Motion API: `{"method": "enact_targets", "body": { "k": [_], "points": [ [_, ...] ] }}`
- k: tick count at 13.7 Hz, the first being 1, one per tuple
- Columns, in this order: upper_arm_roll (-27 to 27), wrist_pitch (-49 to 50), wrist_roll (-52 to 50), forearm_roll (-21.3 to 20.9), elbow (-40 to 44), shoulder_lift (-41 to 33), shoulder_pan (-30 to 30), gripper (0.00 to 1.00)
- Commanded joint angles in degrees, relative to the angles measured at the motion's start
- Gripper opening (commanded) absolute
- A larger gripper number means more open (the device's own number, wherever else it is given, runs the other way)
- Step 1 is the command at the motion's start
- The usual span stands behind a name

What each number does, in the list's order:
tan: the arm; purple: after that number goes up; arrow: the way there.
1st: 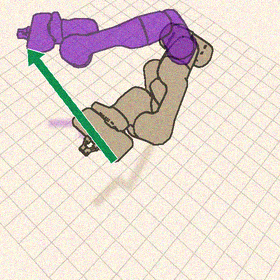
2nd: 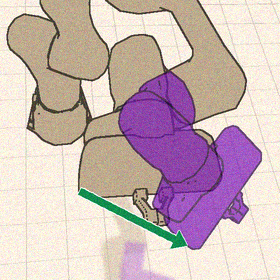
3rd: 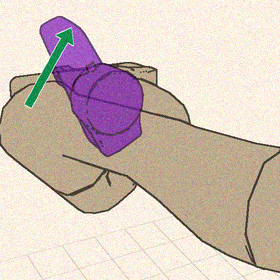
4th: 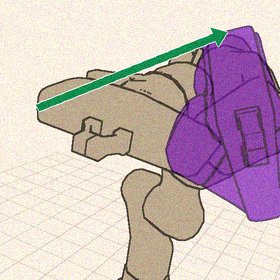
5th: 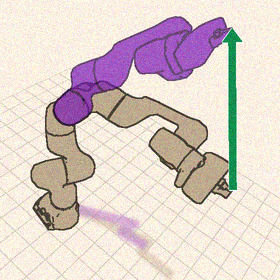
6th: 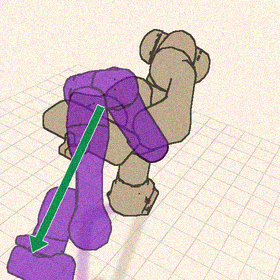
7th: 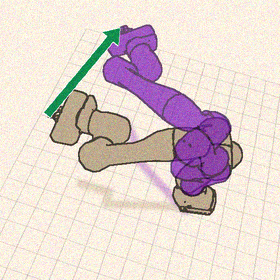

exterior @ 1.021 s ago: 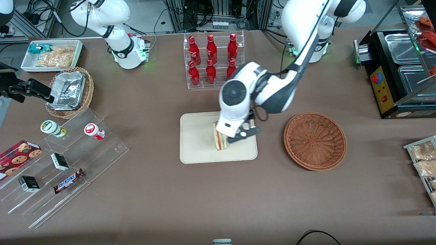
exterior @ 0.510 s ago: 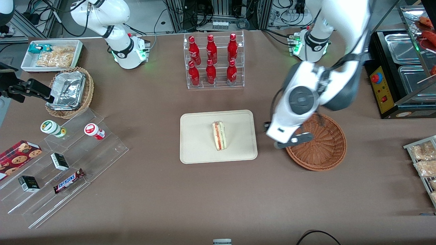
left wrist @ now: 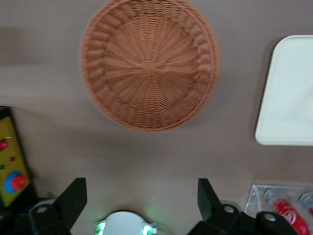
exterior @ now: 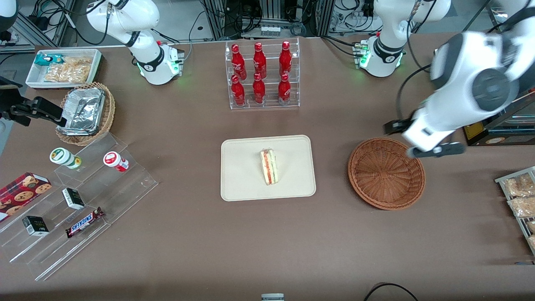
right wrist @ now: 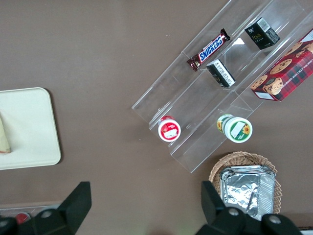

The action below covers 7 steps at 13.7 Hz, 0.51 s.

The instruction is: Place sandwich from basket to tray

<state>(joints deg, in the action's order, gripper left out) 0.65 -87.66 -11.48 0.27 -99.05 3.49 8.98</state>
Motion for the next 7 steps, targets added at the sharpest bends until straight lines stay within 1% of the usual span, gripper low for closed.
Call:
{"method": "enact_targets", "body": {
  "k": [1,4,6,7],
  "points": [
    [3.3,3.89,8.46,-0.54,3.41,-1.46,-7.47,1.0],
    [3.4,7.84,14.89,-0.54,8.51,-1.64,-12.13,1.0],
    [4.45,8.03,15.08,-0.54,10.28,-1.64,-14.34,1.0],
    [4.45,8.03,15.08,-0.54,10.81,-1.64,-14.52,1.0]
  ]
}}
